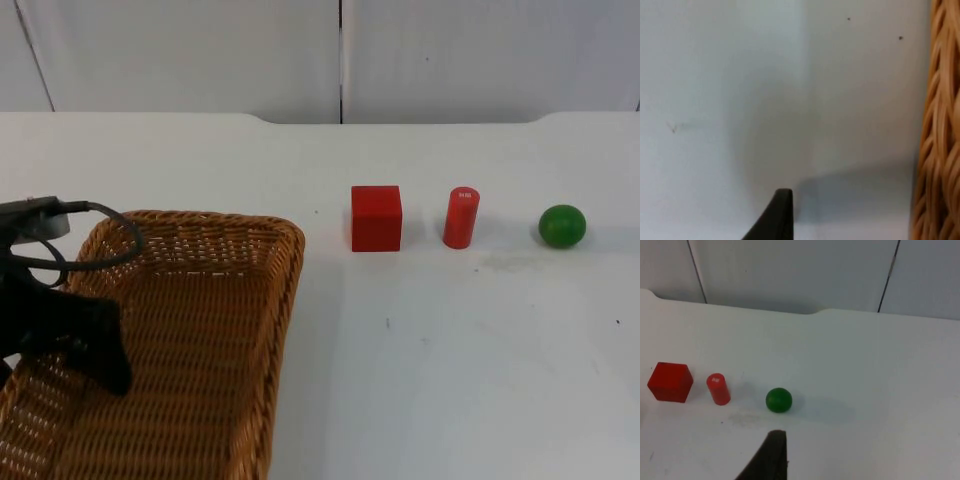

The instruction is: Pick up the basket with the left hand and place the object to the left of the red cylinder into the basket with the right hand.

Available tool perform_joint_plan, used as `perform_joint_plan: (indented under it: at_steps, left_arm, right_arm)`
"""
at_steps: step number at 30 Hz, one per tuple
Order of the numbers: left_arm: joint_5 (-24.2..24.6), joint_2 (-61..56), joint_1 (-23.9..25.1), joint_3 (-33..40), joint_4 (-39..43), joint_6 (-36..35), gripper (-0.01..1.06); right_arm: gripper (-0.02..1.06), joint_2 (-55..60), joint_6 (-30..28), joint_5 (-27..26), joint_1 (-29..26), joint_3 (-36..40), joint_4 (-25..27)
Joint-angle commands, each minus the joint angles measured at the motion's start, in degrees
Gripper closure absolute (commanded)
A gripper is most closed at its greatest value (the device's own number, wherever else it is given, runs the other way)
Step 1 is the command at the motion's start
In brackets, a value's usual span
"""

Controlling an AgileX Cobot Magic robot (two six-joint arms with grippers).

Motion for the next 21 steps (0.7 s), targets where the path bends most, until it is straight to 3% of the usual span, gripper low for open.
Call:
perform_joint_plan:
  at_steps: [1, 7, 11, 12, 16, 17, 21]
  left_arm:
    - [-1.01, 0.10, -0.13, -0.12, -0.68, 0.25, 0.05]
    - [-1.98, 0.10, -0.13, -0.12, -0.68, 0.25, 0.06]
    - [-2.73, 0.10, -0.13, -0.12, -0.46, 0.25, 0.31]
    - [-2.73, 0.10, -0.13, -0.12, -0.46, 0.25, 0.31]
    - [-2.41, 0.10, -0.13, -0.12, -1.44, 0.25, 0.59]
    - [-2.41, 0.10, -0.13, -0.12, -1.44, 0.25, 0.59]
    - [-2.26, -0.01, -0.13, -0.12, -5.80, 0.25, 0.95]
  right_arm:
    - [-0.01, 0.30, -0.14, -0.35, -0.11, -0.54, 0.16]
    - [-0.01, 0.16, -0.14, -0.49, -0.11, -0.54, 0.16]
    - [-0.01, 0.16, -0.14, -0.49, -0.11, -0.54, -0.06]
    - [-0.01, 0.16, -0.14, -0.49, -0.11, -0.54, -0.06]
    - [-0.01, 0.16, -0.14, -0.49, -0.11, -0.54, -0.06]
    - [-0.01, 0.16, -0.14, -0.49, -0.11, -0.54, -0.06]
    - [-0.01, 0.16, -0.14, -0.49, -0.11, -0.54, -0.06]
